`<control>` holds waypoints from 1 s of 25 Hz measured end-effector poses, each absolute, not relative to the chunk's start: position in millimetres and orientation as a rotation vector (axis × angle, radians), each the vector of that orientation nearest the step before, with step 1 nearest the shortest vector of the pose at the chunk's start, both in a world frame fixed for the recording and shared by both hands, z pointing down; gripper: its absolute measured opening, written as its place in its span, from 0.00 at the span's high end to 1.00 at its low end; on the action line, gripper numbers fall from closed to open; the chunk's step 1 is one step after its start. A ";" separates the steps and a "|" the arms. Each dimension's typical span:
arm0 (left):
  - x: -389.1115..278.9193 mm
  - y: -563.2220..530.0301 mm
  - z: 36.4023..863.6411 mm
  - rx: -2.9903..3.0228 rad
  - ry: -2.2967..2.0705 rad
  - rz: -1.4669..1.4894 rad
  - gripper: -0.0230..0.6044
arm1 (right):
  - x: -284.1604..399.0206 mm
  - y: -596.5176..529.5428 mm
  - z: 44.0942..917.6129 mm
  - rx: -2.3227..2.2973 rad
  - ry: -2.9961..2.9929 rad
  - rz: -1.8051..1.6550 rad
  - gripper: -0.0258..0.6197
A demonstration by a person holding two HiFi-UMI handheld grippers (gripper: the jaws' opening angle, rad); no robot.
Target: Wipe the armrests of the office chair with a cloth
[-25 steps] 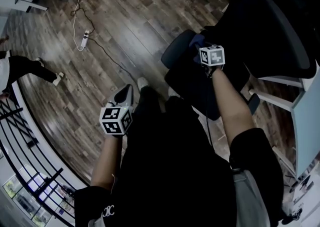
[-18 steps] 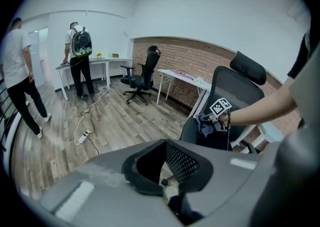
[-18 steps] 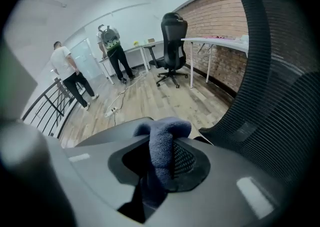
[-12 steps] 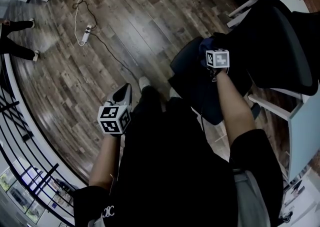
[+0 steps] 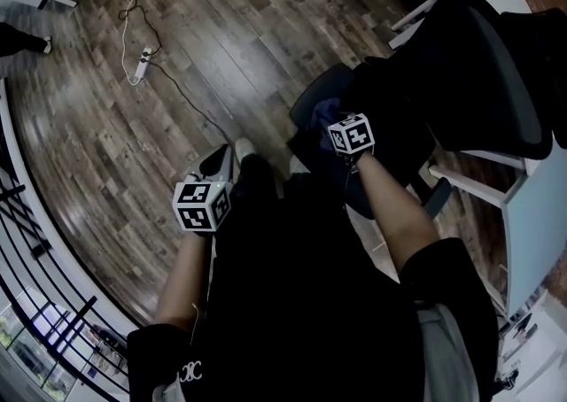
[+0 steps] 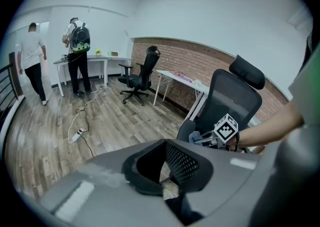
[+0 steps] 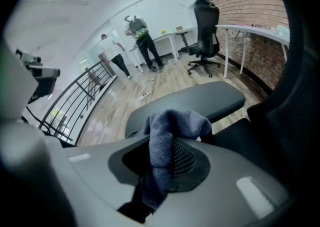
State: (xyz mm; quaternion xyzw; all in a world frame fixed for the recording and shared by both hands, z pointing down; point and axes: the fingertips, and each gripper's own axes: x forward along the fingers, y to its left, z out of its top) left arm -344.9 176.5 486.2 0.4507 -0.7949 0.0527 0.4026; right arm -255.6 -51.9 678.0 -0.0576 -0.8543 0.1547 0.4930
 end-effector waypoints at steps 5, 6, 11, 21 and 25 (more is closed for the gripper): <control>-338.0 172.0 488.0 1.141 -2.008 0.127 0.95 | -247.9 3.3 679.4 -0.273 -2.039 0.342 0.84; -336.8 171.3 487.5 1.140 -2.010 0.124 0.95 | -246.0 7.6 681.9 -0.279 -2.029 0.332 0.84; -335.0 176.8 489.4 1.123 -2.025 0.113 0.95 | -241.6 24.7 680.4 -0.379 -1.998 0.277 0.84; -341.5 209.6 491.9 1.032 -2.060 0.078 0.95 | -302.7 56.5 672.2 -0.522 -2.000 0.000 0.84; -350.1 219.1 485.9 0.986 -2.092 0.046 0.95 | -323.6 47.8 674.2 -0.550 -1.959 -0.062 0.84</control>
